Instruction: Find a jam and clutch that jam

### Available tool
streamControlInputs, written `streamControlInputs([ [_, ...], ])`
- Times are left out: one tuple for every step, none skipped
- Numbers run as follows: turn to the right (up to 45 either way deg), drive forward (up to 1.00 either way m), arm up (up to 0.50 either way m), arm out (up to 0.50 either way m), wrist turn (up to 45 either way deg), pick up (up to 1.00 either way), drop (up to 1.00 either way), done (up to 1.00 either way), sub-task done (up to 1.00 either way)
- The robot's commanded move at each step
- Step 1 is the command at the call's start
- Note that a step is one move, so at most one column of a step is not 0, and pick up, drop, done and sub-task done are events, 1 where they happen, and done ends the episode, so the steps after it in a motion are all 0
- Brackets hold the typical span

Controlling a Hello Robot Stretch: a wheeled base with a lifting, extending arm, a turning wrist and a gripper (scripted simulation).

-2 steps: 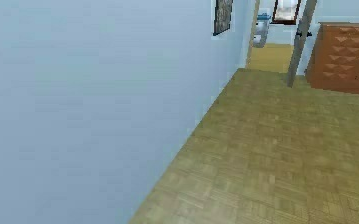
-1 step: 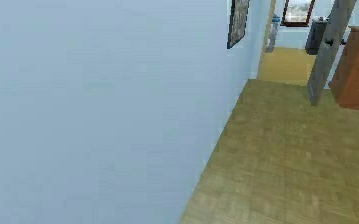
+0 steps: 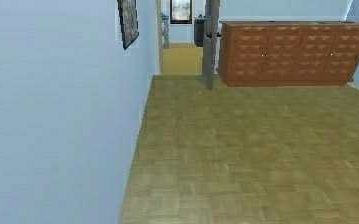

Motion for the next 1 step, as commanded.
streamControlInputs([
  [0.0,0.30,0.00,0.00,0.0,0.00,0.00,0.00,0.00],
])
